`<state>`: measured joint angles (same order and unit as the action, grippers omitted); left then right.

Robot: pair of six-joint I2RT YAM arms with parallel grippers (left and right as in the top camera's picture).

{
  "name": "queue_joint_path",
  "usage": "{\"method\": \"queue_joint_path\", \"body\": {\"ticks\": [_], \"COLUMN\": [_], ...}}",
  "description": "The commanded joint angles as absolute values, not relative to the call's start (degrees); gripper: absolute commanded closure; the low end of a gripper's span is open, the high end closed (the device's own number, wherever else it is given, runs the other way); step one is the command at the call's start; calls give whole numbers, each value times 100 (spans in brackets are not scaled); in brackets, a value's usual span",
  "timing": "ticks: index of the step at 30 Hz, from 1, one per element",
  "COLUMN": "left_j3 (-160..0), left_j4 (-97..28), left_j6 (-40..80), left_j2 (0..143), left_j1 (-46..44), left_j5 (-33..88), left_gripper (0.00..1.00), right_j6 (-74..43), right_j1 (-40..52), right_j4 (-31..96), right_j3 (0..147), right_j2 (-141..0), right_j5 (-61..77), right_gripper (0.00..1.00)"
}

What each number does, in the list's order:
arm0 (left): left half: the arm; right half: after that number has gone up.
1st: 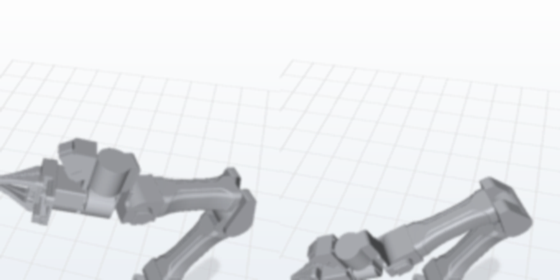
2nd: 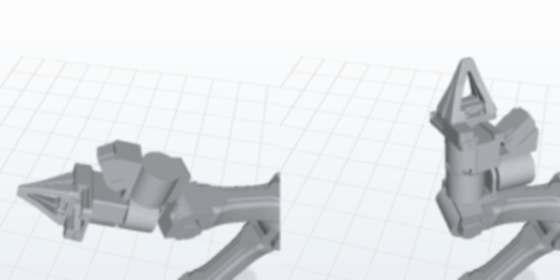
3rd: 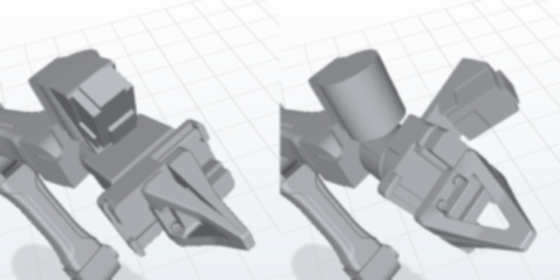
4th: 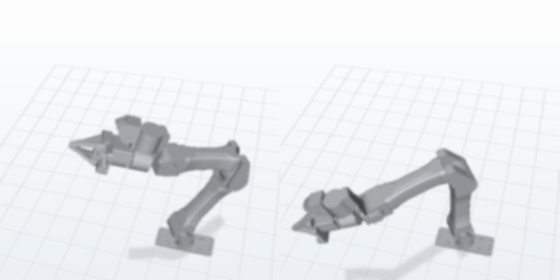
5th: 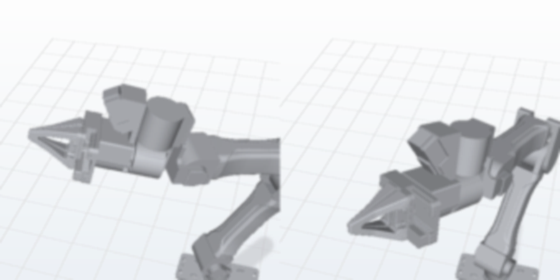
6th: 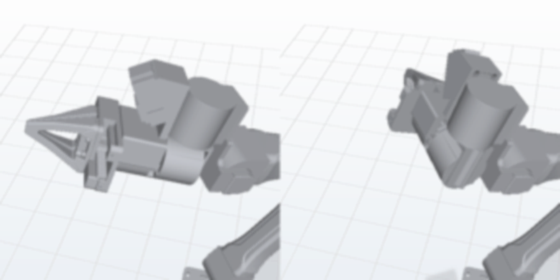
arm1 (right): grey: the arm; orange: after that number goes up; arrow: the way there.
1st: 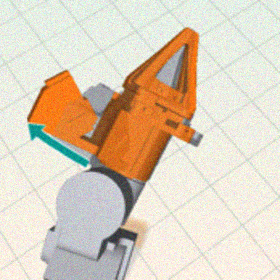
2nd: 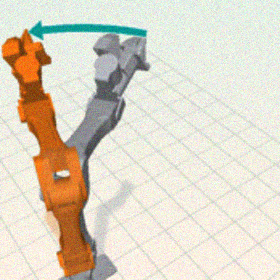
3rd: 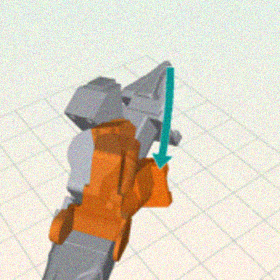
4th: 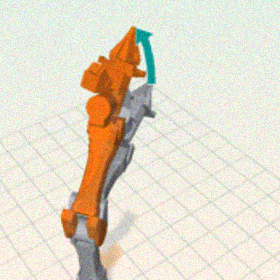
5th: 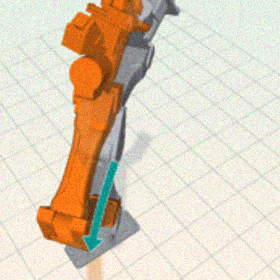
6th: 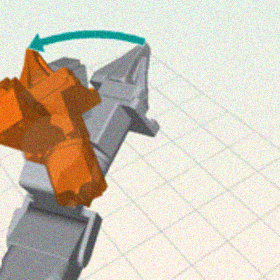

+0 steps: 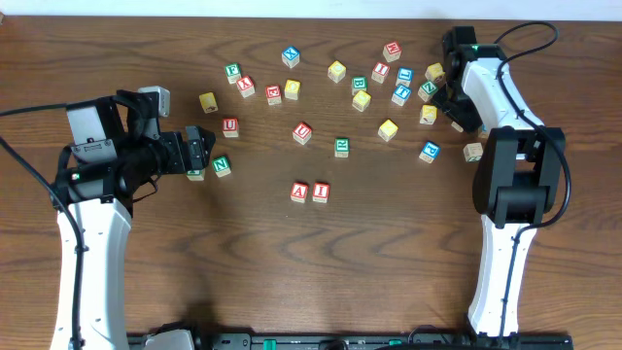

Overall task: Spell out AI2
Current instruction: 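Lower the right gripper and close it on the blue 2 block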

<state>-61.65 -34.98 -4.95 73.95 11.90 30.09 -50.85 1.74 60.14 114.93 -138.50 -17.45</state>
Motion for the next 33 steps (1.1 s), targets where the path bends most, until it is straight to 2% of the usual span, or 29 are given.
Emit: {"method": "queue_joint_path", "body": {"ticks": [1, 9, 16, 23, 27, 33], "left_j3": [-6259, -6259, -6259, -6259, -6259, -6259], "left_j4": [-3511, -3511, -3511, -3511, -3514, -3514], "left_j6": [-576, -576, -576, -576, -576, -576], "left_j2": [7439, 7491, 7494, 7494, 7494, 7494], "left_j1": [1214, 1214, 1214, 1214, 1214, 1214], "left_j5": [3020, 3020, 3020, 3020, 3020, 3020], "left_gripper": [2, 2, 2, 2, 2, 2], "right_j6": [-5072, -5050, -5050, -5000, -4963, -4919], "right_j1": [180, 180, 180, 180, 180, 180], "right_j4": [5996, 5994, 5979, 5994, 6003, 6003], "right_j3": [11463, 11465, 11467, 11509, 11548, 11594], "right_j2": [-13911, -13911, -13909, -13909, -13909, -13909], "right_j5": [-1739, -1741, -1739, -1741, -1741, -1741], "right_gripper": [29, 29, 42, 43, 51, 52]}}
